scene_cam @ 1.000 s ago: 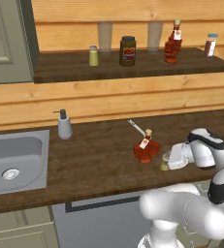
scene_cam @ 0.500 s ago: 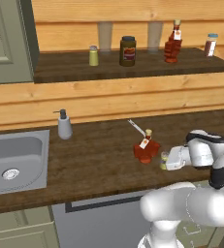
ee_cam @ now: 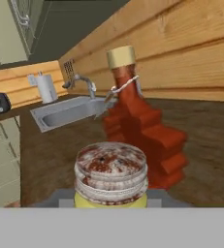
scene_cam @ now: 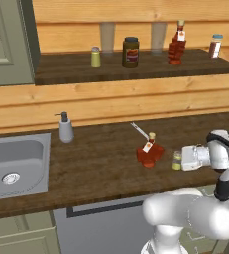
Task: Put the shaker and condiment bottle from the counter next to their counterparts in the cabinet.
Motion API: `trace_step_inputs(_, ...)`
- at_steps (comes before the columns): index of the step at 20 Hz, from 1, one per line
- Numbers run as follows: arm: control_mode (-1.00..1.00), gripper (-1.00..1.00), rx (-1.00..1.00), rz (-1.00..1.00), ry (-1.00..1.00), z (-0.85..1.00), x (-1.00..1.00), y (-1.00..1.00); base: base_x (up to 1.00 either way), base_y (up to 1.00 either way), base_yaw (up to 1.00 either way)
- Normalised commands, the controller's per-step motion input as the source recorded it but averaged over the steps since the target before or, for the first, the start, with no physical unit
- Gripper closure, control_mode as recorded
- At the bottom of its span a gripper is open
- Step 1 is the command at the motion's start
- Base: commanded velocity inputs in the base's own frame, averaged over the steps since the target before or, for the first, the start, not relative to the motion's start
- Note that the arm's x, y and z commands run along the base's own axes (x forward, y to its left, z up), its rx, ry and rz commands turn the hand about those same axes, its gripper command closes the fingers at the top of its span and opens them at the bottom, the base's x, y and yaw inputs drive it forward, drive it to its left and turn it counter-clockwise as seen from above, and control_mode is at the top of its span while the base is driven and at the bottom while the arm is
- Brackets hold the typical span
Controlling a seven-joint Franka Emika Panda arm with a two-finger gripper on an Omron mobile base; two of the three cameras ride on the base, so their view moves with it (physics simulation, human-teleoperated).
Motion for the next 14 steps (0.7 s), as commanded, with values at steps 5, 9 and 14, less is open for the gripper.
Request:
trace_step_inputs(5, -1.00, 1.00, 0.00, -0.02, -0.05, 1.00, -0.73, 0.12, 0.00, 0.00, 0.00)
trace_step_inputs(9, -1.00, 1.00, -0.02, -0.03, 0.00, 1.00, -0.55, 0.36, 0.00, 0.00, 0.00)
trace_step_inputs(14, -1.00, 1.00, -0.04, -0.12, 0.00, 1.00, -0.24, 0.35, 0.00, 0.00, 0.00)
